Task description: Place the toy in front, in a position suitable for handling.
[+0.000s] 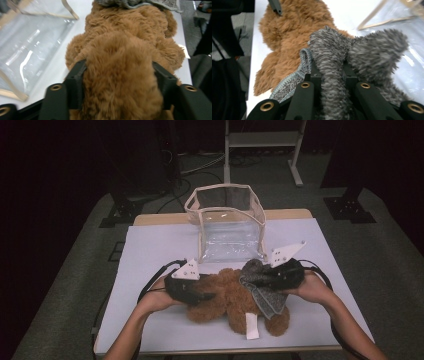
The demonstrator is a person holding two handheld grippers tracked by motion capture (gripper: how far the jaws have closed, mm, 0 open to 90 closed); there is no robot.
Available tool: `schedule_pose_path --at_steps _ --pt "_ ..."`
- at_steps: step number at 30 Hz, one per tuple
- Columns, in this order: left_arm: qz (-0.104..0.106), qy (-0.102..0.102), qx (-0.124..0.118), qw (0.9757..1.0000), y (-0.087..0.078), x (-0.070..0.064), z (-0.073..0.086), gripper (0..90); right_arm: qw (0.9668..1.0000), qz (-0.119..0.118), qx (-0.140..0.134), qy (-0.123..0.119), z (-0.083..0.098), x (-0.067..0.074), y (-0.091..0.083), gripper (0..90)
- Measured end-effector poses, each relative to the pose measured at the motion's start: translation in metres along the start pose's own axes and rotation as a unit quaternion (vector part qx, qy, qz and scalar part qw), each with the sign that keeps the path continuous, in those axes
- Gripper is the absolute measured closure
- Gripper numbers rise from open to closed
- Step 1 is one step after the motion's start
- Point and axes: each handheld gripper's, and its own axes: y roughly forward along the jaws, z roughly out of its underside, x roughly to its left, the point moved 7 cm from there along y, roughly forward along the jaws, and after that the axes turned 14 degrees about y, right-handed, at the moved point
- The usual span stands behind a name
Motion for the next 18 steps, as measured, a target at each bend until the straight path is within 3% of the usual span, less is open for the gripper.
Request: schedule_pose_path --at_steps 5,10,14,18 --pt "0.008 -0.022 -0.028 0.9993 -0.01 -0.003 0.003 27.6 0.9999 -0.005 0.0 -0.012 0.01 0.016 0.002 76.9" --pt "0.023 -0.034 -0.032 0.9986 -0.009 -0.006 0.008 26.5 0.9994 -0.003 0.017 -0.03 0.019 0.032 0.0 76.8" --pt "0.026 -0.002 -0.023 0.9994 0.0 -0.02 0.009 39.5 0.9979 0.004 0.038 -0.052 0.013 0.038 -0.006 76.4" --pt "0.02 0.021 -0.023 0.9993 0.004 -0.028 0.007 42.9 0.9973 0.003 0.023 -0.07 -0.021 0.043 -0.014 76.1"
